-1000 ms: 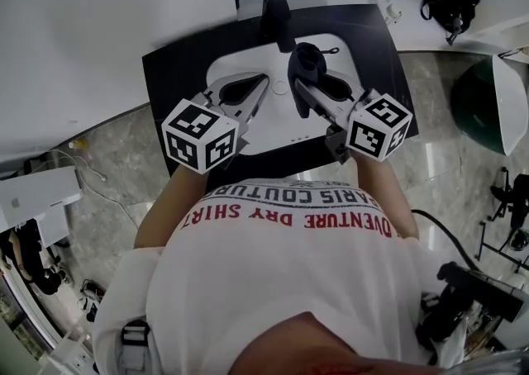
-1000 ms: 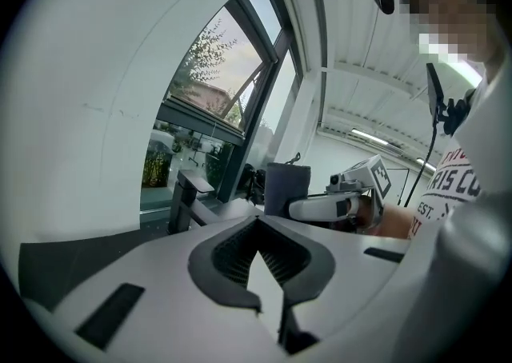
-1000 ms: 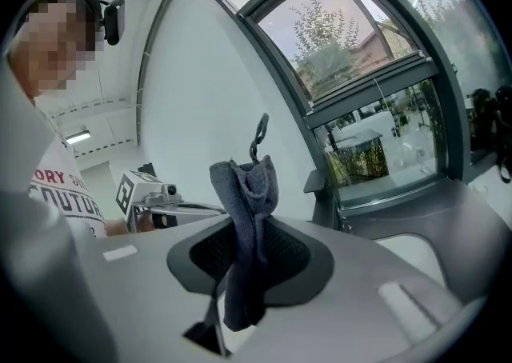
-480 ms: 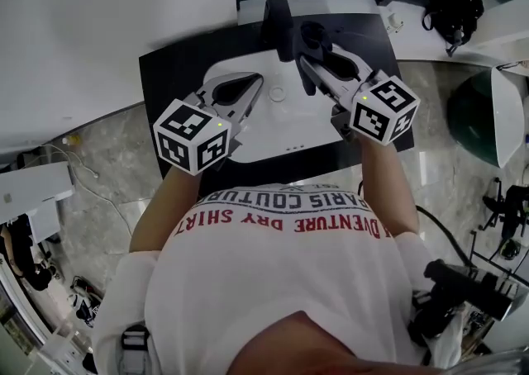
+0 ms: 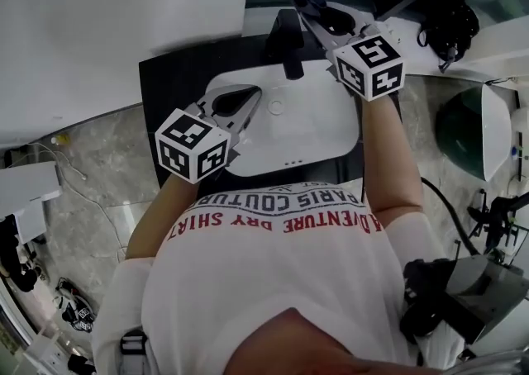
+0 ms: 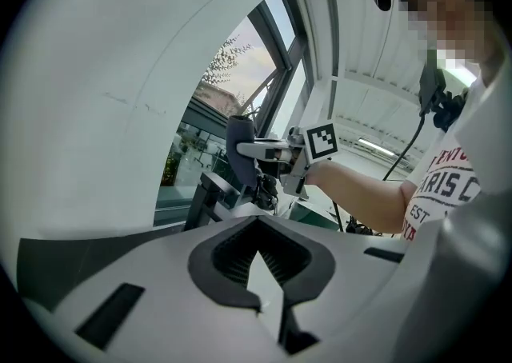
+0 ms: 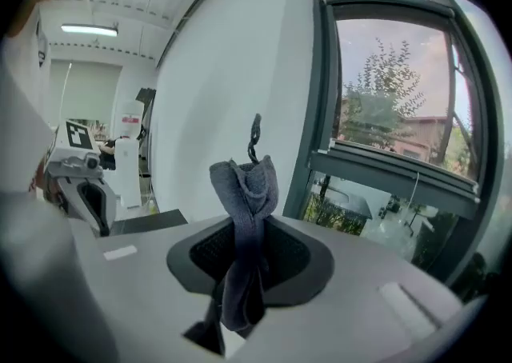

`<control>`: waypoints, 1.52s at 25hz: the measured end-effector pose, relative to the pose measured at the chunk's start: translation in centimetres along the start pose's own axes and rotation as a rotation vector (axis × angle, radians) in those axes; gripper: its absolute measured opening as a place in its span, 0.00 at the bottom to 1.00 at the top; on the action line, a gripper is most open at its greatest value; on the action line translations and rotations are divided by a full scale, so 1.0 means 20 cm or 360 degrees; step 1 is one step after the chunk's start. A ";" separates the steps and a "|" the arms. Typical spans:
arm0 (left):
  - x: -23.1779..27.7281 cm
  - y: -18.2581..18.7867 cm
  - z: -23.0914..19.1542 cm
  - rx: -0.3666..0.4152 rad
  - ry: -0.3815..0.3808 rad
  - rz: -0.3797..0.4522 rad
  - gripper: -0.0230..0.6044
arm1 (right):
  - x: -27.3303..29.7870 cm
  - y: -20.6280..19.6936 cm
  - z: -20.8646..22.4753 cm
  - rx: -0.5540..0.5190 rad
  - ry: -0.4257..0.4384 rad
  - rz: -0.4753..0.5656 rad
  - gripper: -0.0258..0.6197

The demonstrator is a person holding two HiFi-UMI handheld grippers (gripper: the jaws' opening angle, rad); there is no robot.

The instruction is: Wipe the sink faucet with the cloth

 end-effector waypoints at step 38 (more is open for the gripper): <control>-0.01 -0.08 -0.10 -0.0047 0.0035 -0.0042 0.04 | 0.06 -0.29 -0.31 0.0074 0.0225 -0.0170 0.16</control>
Point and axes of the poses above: the fingertips, and each gripper's own axes: x forward along the fingers, z to its right, y out of its top, the point moved 2 cm from there along -x, backward along the fingers, and after that the axes turned 6 degrees about -x, right-handed, at the moved point
